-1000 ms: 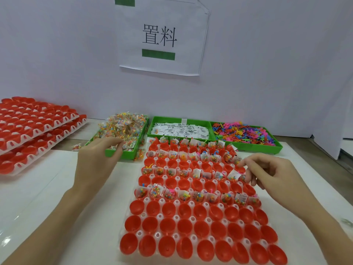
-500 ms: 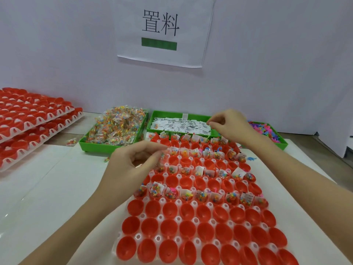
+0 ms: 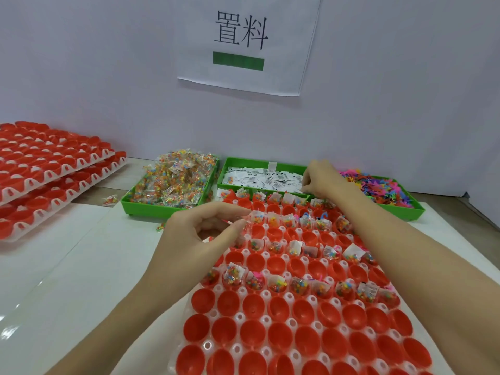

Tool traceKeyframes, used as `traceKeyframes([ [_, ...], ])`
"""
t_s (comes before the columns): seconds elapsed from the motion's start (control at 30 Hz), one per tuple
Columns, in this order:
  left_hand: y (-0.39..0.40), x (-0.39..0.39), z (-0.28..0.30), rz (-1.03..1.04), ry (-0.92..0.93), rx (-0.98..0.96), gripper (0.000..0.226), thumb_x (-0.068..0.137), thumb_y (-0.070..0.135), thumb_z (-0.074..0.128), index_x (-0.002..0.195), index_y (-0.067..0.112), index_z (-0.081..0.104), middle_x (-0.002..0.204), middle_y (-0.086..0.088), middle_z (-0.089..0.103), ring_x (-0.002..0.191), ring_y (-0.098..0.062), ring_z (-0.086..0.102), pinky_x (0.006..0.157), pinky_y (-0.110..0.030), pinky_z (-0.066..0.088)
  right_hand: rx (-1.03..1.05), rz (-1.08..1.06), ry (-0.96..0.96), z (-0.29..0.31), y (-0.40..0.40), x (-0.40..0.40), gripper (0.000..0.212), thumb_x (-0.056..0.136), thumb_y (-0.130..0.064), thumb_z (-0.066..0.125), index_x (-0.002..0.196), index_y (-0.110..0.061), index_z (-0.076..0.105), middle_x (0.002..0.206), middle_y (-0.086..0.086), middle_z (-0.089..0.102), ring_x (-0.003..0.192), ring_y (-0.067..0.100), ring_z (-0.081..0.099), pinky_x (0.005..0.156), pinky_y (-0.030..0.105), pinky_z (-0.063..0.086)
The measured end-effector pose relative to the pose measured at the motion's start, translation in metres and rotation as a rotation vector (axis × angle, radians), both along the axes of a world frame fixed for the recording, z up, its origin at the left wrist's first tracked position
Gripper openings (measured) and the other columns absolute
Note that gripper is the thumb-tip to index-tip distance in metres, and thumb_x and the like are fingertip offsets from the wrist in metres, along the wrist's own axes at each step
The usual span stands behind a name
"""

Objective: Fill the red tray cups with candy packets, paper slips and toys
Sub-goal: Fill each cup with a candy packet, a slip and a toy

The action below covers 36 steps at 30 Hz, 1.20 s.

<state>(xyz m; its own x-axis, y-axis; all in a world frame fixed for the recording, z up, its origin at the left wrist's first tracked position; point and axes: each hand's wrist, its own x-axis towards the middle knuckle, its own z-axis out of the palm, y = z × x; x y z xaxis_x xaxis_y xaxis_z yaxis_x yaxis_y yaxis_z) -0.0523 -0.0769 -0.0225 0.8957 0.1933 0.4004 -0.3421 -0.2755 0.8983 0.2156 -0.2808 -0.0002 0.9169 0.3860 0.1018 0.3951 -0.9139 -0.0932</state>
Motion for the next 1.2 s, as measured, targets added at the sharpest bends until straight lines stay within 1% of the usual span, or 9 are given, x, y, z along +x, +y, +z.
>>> traceKeyframes([
  [0.07, 0.001, 0.000, -0.001, 0.006, -0.003, 0.001, 0.017, 0.091, 0.008, 0.075, 0.102, 0.021, 0.080, 0.081, -0.001, 0.079, 0.077, -0.018, 0.077, 0.079, -0.031, 0.061, -0.007, 0.002, -0.008, 0.000, 0.000, -0.001, 0.011, 0.081, 0.008, 0.065, 0.076, 0.009, 0.074, 0.078, 0.027, 0.071, 0.074, 0.032, 0.071, 0.067, 0.042, 0.058],
  [0.17, -0.001, -0.001, -0.001, 0.004, 0.012, 0.012, 0.017, 0.091, 0.008, 0.075, 0.100, 0.021, 0.080, 0.080, 0.001, 0.079, 0.074, -0.017, 0.077, 0.074, -0.028, 0.061, 0.039, -0.012, -0.060, 0.000, -0.003, -0.006, 0.018, 0.085, 0.003, 0.061, 0.069, 0.006, 0.069, 0.064, 0.027, 0.057, 0.059, 0.025, 0.052, 0.059, 0.041, 0.050],
  [0.33, -0.003, -0.002, -0.001, -0.017, 0.035, -0.033, 0.017, 0.088, 0.010, 0.078, 0.090, 0.026, 0.079, 0.082, 0.001, 0.078, 0.067, -0.020, 0.076, 0.060, -0.016, 0.055, 0.411, -0.018, -0.106, 0.011, -0.022, -0.019, 0.015, 0.094, -0.018, 0.069, 0.090, -0.004, 0.070, 0.086, 0.009, 0.071, 0.071, 0.015, 0.058, 0.062, 0.027, 0.044],
  [0.47, -0.008, -0.004, 0.000, -0.047, 0.036, -0.070, 0.014, 0.087, 0.007, 0.079, 0.085, 0.020, 0.073, 0.085, -0.006, 0.076, 0.069, -0.027, 0.077, 0.057, -0.022, 0.057, 0.733, -0.009, -0.073, 0.013, -0.039, -0.063, 0.016, 0.091, -0.026, 0.075, 0.093, -0.013, 0.066, 0.088, -0.003, 0.071, 0.079, 0.011, 0.066, 0.075, 0.025, 0.055],
  [0.57, -0.012, -0.005, 0.000, -0.084, 0.049, -0.106, 0.010, 0.085, 0.007, 0.080, 0.089, 0.009, 0.071, 0.083, -0.007, 0.077, 0.073, -0.029, 0.077, 0.063, -0.032, 0.062, 0.878, 0.020, 0.037, 0.008, -0.050, -0.112, 0.019, 0.089, -0.031, 0.078, 0.097, -0.016, 0.069, 0.088, -0.003, 0.075, 0.079, 0.008, 0.070, 0.071, 0.016, 0.056],
  [0.77, -0.021, -0.011, 0.000, -0.168, 0.061, -0.154, 0.012, 0.082, 0.008, 0.080, 0.089, 0.005, 0.071, 0.080, -0.013, 0.079, 0.082, -0.027, 0.079, 0.070, -0.025, 0.062, 1.110, 0.089, 0.160, -0.002, -0.052, -0.194, 0.006, 0.088, -0.014, 0.078, 0.092, -0.019, 0.076, 0.081, -0.004, 0.078, 0.075, 0.004, 0.073, 0.067, 0.011, 0.052],
  [0.93, -0.027, -0.015, 0.001, -0.211, 0.036, -0.101, 0.014, 0.082, 0.016, 0.081, 0.095, 0.020, 0.077, 0.087, -0.008, 0.080, 0.087, -0.025, 0.079, 0.078, -0.031, 0.063, 1.077, 0.221, 0.228, -0.001, -0.043, -0.220, 0.007, 0.091, -0.013, 0.075, 0.085, -0.017, 0.076, 0.079, 0.000, 0.078, 0.077, 0.017, 0.075, 0.074, 0.022, 0.058],
  [1.1, -0.035, -0.018, 0.001, -0.176, 0.031, -0.074, 0.012, 0.081, 0.013, 0.083, 0.092, 0.019, 0.082, 0.088, -0.006, 0.080, 0.082, -0.023, 0.079, 0.071, -0.026, 0.062, 0.987, 0.280, 0.250, -0.007, -0.038, -0.231, 0.009, 0.091, -0.017, 0.075, 0.084, -0.023, 0.076, 0.078, -0.005, 0.076, 0.074, 0.011, 0.072, 0.071, 0.028, 0.057],
  [1.2, -0.036, -0.020, 0.003, -0.158, 0.047, -0.073, 0.013, 0.080, 0.017, 0.084, 0.092, 0.021, 0.082, 0.091, -0.005, 0.080, 0.081, -0.023, 0.079, 0.072, -0.031, 0.064, 0.985, 0.298, 0.262, -0.005, -0.038, -0.236, 0.009, 0.092, -0.023, 0.075, 0.084, -0.027, 0.076, 0.078, -0.006, 0.075, 0.073, 0.009, 0.070, 0.069, 0.029, 0.058],
])
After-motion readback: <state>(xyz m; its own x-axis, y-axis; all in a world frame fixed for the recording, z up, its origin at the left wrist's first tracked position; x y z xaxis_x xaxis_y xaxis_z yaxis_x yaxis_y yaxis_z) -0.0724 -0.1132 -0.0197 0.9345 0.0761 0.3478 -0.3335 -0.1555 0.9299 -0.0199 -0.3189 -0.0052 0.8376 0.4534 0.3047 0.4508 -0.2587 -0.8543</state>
